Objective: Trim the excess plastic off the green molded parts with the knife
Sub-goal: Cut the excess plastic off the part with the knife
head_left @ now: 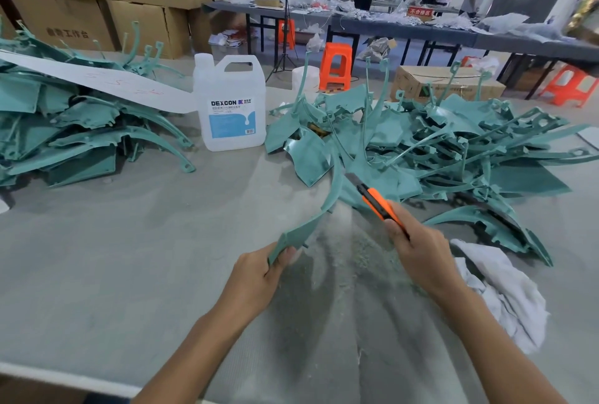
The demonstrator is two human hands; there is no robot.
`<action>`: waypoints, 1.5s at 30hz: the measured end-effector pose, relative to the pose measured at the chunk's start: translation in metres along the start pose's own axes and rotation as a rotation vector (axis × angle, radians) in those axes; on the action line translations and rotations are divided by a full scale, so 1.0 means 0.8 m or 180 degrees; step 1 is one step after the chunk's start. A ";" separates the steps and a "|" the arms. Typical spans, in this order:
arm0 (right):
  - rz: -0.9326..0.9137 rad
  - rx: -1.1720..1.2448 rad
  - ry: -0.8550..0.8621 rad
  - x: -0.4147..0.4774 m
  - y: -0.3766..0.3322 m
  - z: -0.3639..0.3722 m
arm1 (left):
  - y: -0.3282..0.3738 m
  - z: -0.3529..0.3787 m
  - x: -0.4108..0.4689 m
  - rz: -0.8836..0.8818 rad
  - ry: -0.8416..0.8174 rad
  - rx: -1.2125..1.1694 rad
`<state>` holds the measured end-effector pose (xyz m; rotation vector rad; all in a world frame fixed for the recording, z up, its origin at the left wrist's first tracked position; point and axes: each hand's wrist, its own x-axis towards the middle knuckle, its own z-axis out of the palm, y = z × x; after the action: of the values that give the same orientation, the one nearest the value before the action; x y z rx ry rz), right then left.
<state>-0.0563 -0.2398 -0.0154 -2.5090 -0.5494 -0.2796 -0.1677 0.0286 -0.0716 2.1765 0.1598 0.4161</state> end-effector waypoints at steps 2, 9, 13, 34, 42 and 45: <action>0.0076 0.0023 -0.0025 0.007 0.004 -0.004 | 0.000 -0.001 0.001 -0.0088 -0.0028 -0.0011; -0.0386 0.1073 -0.0014 -0.070 -0.055 0.001 | 0.004 -0.003 0.009 -0.0423 -0.0013 -0.0205; -0.0560 0.1130 -0.0382 -0.089 -0.086 0.024 | 0.005 -0.003 0.009 -0.0520 -0.0033 -0.0260; -0.0506 0.0994 -0.0640 -0.039 -0.045 -0.010 | 0.016 -0.028 -0.028 -0.0956 -0.0535 -0.1673; -0.0278 0.0661 -0.1075 0.011 0.003 0.009 | -0.003 -0.039 -0.050 -0.1224 -0.0579 -0.2075; -0.0094 0.0018 -0.1136 0.036 0.031 0.013 | -0.002 -0.042 -0.049 -0.1214 -0.0668 -0.2115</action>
<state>-0.0187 -0.2439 -0.0268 -2.5601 -0.7244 0.1640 -0.2161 0.0447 -0.0642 1.4769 0.2704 0.0076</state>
